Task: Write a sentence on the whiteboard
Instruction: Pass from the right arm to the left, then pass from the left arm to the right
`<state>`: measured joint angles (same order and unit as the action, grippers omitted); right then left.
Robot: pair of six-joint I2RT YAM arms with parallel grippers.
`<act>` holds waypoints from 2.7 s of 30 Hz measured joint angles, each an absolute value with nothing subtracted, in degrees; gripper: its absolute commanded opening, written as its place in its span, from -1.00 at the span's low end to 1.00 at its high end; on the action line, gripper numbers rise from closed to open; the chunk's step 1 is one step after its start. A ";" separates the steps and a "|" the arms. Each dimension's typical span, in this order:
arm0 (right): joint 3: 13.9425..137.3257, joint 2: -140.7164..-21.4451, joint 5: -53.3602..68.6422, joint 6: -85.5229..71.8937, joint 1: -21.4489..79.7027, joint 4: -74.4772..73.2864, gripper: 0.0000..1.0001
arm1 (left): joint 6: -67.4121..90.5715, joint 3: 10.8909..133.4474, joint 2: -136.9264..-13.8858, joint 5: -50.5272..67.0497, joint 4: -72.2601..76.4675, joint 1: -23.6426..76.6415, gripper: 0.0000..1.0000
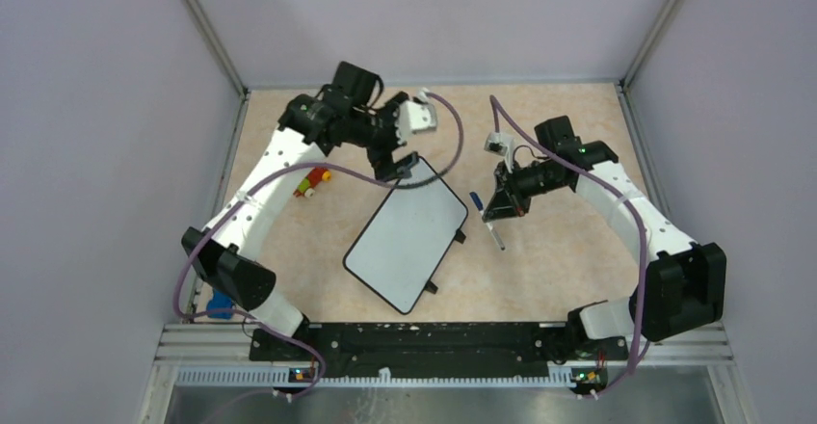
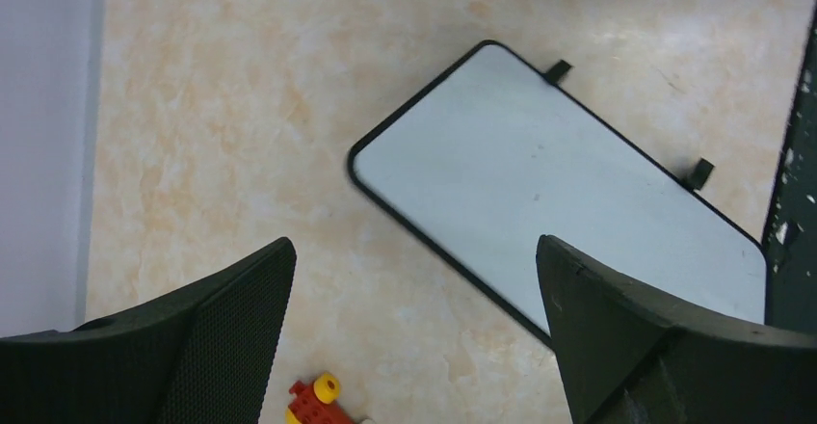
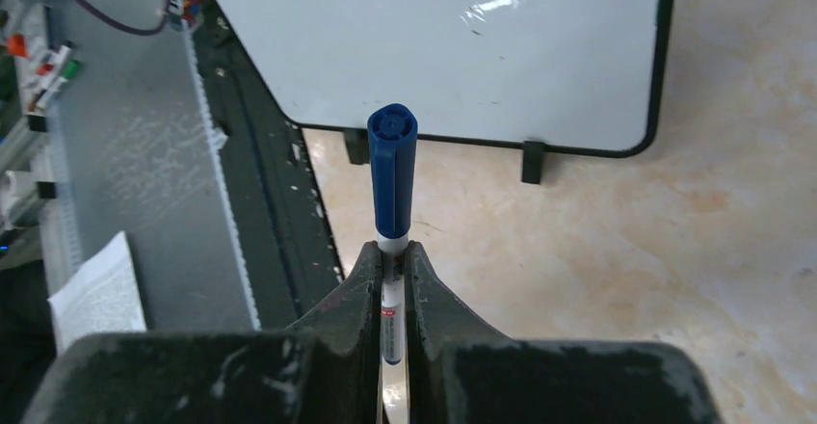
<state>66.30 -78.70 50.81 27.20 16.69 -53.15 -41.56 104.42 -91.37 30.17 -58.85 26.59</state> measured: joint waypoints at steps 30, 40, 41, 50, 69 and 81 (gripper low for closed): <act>62.28 -76.05 67.70 17.91 25.98 -53.17 -1.00 | -79.70 79.29 -78.50 4.34 -44.56 67.29 0.23; 62.35 -76.25 67.75 18.83 27.05 -54.74 -1.00 | -81.62 76.79 -78.50 2.02 -42.22 68.31 -0.18; 62.35 -76.27 67.75 18.94 27.07 -54.92 -1.00 | -81.65 76.69 -78.50 2.02 -42.19 68.36 -0.22; 62.72 -76.71 67.09 19.55 27.09 -56.82 -0.78 | -80.14 75.40 -78.50 1.63 -42.44 68.42 -0.76; 64.16 -70.46 71.44 -6.96 4.58 -33.45 0.33 | -37.28 88.77 -88.62 -2.42 -42.83 51.46 -0.94; 59.77 -70.96 67.13 -32.23 4.34 -13.13 0.41 | -26.59 88.03 -86.78 3.36 -38.61 49.30 -0.94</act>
